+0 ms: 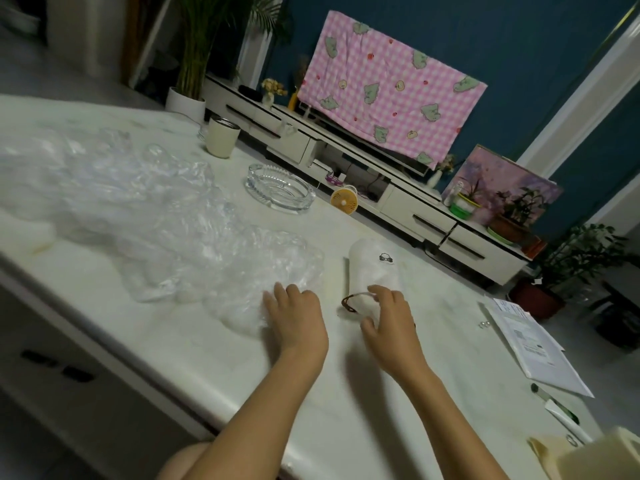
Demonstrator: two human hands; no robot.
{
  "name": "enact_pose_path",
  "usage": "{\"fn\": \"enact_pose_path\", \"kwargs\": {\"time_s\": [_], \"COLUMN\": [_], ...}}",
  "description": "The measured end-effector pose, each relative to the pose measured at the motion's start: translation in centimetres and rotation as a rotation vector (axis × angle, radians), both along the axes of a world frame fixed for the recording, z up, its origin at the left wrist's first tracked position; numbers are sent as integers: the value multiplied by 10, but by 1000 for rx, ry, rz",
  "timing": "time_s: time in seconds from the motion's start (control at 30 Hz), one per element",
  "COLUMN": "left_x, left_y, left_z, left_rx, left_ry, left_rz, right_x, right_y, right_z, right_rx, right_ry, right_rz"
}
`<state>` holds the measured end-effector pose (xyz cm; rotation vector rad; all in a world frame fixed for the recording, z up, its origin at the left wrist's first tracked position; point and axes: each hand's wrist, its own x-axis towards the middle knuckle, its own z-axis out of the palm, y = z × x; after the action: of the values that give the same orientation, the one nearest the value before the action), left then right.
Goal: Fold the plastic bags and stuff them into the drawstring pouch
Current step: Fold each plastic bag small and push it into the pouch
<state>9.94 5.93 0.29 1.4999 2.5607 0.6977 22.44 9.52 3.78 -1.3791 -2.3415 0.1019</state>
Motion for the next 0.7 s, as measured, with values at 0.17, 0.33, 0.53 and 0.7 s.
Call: {"fn": "enact_pose_path", "kwargs": {"time_s": [0.17, 0.33, 0.53, 0.7], "left_x": [12, 60, 77, 80], "left_y": [-13, -52, -80, -73], "left_z": [9, 1, 8, -3], "left_rx": [293, 560, 215, 610], "left_ry": [15, 33, 137, -185], "left_rz": [-42, -553, -864, -661], "right_x": [13, 39, 70, 83], "right_y": [-32, -52, -67, -75], "right_z": [8, 25, -17, -10], "right_rx": [-207, -606, -447, 41], "right_ry": [275, 824, 586, 315], "right_rz": [13, -263, -502, -543]}}
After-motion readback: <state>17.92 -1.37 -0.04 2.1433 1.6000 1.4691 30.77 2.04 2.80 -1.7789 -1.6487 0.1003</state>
